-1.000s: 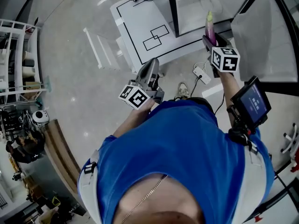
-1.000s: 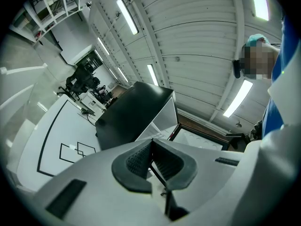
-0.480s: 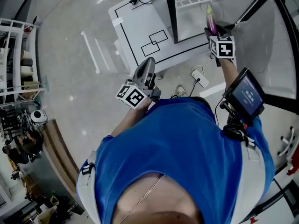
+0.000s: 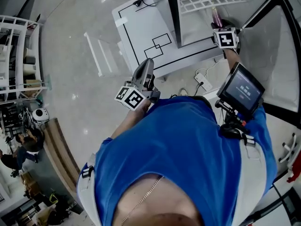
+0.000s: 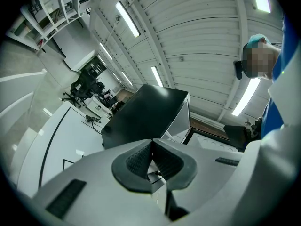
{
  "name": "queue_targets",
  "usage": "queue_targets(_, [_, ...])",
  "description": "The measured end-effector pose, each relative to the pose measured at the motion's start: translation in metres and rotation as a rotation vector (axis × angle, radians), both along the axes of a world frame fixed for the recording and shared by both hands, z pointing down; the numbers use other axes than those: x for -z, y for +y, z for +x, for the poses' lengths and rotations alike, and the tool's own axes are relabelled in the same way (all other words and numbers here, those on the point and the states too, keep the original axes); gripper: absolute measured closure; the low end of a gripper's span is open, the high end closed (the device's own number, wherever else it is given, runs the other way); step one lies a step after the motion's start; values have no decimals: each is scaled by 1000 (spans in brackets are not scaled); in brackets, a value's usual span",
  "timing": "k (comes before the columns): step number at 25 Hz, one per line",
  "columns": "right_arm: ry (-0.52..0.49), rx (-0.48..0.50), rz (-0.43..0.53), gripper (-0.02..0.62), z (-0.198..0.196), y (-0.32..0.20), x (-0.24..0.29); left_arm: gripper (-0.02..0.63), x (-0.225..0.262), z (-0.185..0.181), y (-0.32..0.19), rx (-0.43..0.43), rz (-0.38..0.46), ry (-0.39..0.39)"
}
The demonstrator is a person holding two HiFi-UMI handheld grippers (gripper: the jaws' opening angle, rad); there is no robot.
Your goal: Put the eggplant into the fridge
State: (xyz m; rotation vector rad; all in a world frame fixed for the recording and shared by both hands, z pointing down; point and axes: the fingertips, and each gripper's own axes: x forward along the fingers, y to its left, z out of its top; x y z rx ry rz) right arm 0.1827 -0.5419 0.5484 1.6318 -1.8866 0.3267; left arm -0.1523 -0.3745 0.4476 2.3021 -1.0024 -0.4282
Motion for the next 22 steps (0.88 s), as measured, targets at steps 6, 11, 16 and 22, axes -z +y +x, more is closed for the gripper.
queue_targets(6, [54,-33,-118,364,21,-30,-39,598,-9,-10,-17,42,-5,-8])
queue_targets(11, [119,-7,-138,364,29,-54,-45,598,-17,-13,-26,67,-7,-11])
queue_targets(16, [170,-32,-181,364,43,-52,-45,598,-10,-15,-21,76,-16,-13])
queue_targets(22, [181,-7,-207,364,45,-57,-44,598,-7,-16,-20,81,-18,-23])
